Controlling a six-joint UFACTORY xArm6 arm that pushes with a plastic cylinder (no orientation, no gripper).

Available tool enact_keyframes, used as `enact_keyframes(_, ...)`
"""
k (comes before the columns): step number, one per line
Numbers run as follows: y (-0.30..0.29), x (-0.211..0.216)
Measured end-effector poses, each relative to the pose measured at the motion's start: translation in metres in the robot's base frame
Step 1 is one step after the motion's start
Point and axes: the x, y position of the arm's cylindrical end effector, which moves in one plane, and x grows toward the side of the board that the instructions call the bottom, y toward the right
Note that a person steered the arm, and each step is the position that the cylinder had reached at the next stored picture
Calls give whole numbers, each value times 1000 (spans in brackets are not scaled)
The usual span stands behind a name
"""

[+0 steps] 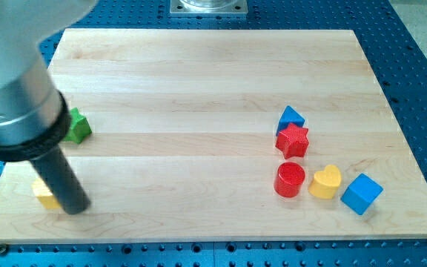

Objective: Slide the hexagon into the green blocks

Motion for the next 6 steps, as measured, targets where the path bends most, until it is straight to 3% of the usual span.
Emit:
enact_keyframes(2,-25,32)
enact_keyframes(4,-36,-63)
enact_keyframes(6,-16,-78)
